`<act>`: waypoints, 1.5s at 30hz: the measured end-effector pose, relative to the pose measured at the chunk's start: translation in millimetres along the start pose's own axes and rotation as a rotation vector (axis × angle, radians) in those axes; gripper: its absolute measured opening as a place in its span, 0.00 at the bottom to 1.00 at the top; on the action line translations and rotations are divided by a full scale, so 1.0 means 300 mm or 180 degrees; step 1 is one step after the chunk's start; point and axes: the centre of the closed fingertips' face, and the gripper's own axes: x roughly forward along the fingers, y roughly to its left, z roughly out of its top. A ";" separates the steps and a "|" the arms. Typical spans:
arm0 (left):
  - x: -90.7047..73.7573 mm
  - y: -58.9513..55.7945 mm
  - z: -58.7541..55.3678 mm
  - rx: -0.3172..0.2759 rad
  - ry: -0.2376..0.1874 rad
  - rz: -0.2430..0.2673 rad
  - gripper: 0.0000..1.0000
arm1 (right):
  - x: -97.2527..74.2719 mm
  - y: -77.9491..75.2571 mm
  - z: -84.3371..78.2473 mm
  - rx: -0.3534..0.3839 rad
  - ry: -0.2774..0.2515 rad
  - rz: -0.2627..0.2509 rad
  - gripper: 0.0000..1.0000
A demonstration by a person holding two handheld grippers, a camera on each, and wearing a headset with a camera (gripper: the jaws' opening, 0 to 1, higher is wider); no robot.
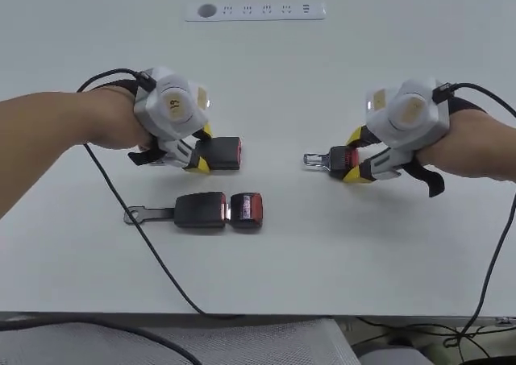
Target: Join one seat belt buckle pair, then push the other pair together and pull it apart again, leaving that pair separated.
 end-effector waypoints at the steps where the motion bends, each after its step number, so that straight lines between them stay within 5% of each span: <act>1: 0.000 0.000 0.000 -0.0011 0.0003 0.0000 0.32 | 0.001 -0.002 0.002 0.0010 0.0001 -0.0008 0.33; 45: 0.002 -0.003 -0.005 -0.0046 0.0071 -0.0027 0.32 | 0.157 0.003 0.286 -0.0115 -0.0196 -0.0045 0.33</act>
